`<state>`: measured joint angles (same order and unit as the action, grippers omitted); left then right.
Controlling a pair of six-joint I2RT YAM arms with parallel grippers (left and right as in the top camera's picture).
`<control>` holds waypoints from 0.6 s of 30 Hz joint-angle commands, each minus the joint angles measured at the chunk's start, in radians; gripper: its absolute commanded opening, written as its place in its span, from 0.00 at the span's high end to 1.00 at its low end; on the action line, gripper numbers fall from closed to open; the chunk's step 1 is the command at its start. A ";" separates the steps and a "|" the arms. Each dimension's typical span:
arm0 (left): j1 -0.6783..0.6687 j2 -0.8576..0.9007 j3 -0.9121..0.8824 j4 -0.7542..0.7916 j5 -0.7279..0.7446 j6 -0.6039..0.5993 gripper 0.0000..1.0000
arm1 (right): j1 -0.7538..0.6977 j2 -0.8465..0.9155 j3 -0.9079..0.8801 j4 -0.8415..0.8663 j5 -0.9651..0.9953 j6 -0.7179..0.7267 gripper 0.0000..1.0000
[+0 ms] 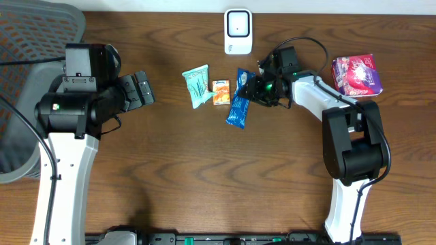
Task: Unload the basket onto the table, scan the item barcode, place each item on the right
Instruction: 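Move the right gripper left and grasp the blue Oreo packet, then carry the blue packet right and set it beside the purple pack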
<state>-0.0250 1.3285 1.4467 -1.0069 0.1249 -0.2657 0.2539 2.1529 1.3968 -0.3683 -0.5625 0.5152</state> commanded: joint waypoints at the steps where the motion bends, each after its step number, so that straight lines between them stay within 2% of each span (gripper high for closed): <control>1: 0.003 -0.002 0.001 -0.002 -0.005 -0.002 0.02 | 0.012 0.026 -0.042 -0.011 0.119 0.017 0.94; 2: 0.003 -0.002 0.001 -0.002 -0.005 -0.002 0.02 | 0.012 0.026 -0.042 -0.011 0.130 0.010 0.99; 7: 0.003 -0.002 0.001 -0.002 -0.005 -0.002 0.02 | -0.009 -0.008 0.021 -0.085 0.216 -0.072 0.99; 11: 0.003 -0.002 0.001 -0.002 -0.005 -0.002 0.02 | -0.011 -0.065 0.167 -0.319 0.541 -0.137 0.99; 14: 0.003 -0.002 0.001 -0.002 -0.005 -0.002 0.02 | 0.013 -0.077 0.287 -0.498 0.909 -0.174 0.99; 18: 0.003 -0.002 0.001 -0.002 -0.005 -0.002 0.02 | 0.058 -0.070 0.303 -0.549 1.247 -0.215 0.99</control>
<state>-0.0250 1.3285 1.4467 -1.0073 0.1249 -0.2657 0.2710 2.1063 1.6829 -0.9051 0.3122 0.3534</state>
